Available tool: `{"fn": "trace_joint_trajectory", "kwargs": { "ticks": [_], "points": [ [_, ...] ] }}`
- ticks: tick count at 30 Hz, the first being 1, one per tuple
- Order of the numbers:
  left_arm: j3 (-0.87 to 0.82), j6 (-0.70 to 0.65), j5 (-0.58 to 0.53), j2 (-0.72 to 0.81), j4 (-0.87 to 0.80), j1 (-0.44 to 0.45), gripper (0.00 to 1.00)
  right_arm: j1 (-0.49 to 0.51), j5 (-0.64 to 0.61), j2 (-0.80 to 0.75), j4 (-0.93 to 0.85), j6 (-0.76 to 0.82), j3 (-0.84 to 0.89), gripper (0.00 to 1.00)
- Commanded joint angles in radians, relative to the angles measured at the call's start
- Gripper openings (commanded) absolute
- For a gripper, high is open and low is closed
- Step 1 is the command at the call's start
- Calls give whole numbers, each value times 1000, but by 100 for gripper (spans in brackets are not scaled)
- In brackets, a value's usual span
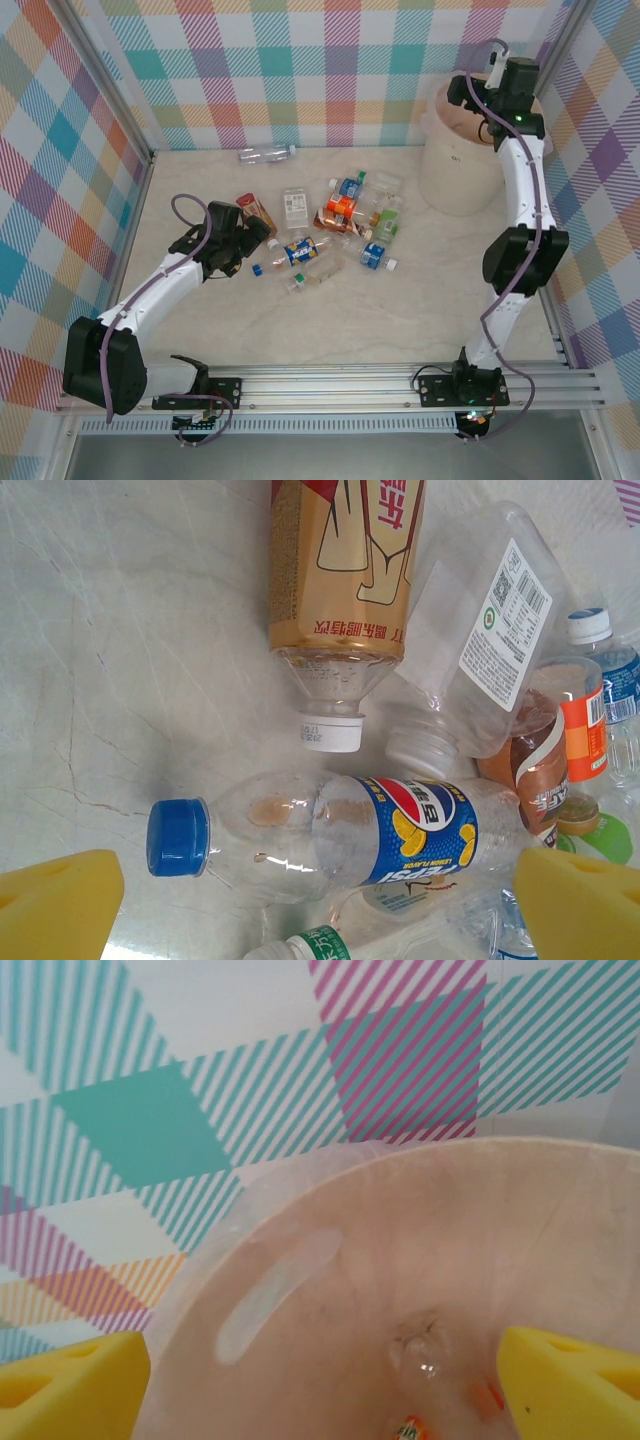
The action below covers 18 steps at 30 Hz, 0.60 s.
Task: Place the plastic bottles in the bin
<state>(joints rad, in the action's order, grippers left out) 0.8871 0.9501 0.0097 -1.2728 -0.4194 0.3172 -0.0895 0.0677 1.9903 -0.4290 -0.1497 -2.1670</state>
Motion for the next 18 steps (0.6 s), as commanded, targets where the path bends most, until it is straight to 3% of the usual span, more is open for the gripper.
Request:
{"fn": "trace_joint_trajectory", "kwargs": {
  "ticks": [1,4,12,18],
  "points": [
    [12,-6,7,-7,-12,-9,100,6,83,-117,49,-73,85,93],
    [21,3,9,-19,-24,-9,100,10,141,-198,124,-82,223,100],
    [9,6,10,-6,1,-10,100,47,224,-391,181,-95,483,100],
    [49,-19,47,-67,-16,-12,100,90,319,-583,309,-188,769,100]
  ]
}}
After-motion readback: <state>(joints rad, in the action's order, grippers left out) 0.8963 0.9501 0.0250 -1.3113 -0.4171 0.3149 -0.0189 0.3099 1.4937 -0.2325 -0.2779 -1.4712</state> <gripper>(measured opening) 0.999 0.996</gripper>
